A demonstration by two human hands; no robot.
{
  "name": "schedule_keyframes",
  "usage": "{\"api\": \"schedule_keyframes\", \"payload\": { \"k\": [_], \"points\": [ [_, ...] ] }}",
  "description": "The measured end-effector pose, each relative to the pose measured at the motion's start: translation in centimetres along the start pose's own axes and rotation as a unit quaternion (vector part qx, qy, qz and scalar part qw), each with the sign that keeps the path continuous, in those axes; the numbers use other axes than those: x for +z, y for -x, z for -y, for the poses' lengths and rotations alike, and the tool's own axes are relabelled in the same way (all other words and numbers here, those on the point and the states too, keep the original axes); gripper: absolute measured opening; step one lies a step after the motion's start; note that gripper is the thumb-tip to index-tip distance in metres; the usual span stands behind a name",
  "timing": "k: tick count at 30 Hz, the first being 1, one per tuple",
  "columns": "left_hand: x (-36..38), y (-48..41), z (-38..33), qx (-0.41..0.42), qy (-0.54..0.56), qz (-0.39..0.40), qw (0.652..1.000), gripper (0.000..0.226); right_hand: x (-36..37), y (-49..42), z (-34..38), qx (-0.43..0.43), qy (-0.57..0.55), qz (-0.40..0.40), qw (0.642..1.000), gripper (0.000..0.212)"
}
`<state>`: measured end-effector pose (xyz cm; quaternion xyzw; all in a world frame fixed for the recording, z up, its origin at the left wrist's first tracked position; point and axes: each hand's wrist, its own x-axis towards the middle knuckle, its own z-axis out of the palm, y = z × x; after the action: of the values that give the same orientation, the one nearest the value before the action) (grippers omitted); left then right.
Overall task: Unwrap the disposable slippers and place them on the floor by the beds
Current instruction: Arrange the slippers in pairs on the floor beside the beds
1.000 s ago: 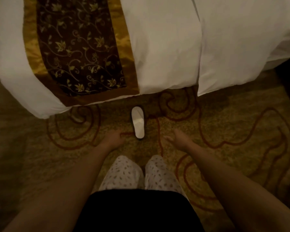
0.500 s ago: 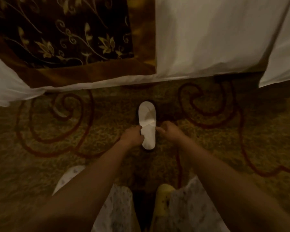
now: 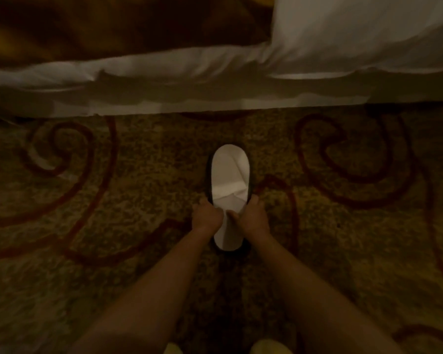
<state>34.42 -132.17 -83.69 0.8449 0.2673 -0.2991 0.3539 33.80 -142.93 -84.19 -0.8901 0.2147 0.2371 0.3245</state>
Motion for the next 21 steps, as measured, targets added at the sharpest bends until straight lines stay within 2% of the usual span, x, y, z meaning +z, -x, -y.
{"api": "schedule_keyframes", "payload": {
  "k": [6, 11, 13, 16, 21],
  "points": [
    [0.6, -1.5, 0.3, -0.024, 0.118, -0.030, 0.992, 0.053, 0.3, -0.1, -1.1, -0.025, -0.075, -0.028, 0.996, 0.078],
    [0.0, -1.4, 0.2, -0.048, 0.244, 0.008, 0.968, 0.037, 0.0, 0.0, -1.4, -0.032, -0.159, -0.031, 0.986, 0.065],
    [-0.2, -1.6, 0.3, -0.066, 0.282, 0.011, 0.957, 0.021, -0.1, -0.1, -1.4, -0.038, -0.188, -0.039, 0.981, 0.059],
    [-0.5, -2.2, 0.7, -0.074, 0.300, 0.012, 0.951, 0.011, -0.5, -0.7, -1.3, -0.047, -0.217, -0.055, 0.973, 0.049],
    [-0.9, -3.1, 1.5, -0.074, 0.284, -0.019, 0.956, 0.012, -2.0, -2.3, -2.0, -0.025, -0.197, -0.121, 0.973, 0.045]
  ]
}}
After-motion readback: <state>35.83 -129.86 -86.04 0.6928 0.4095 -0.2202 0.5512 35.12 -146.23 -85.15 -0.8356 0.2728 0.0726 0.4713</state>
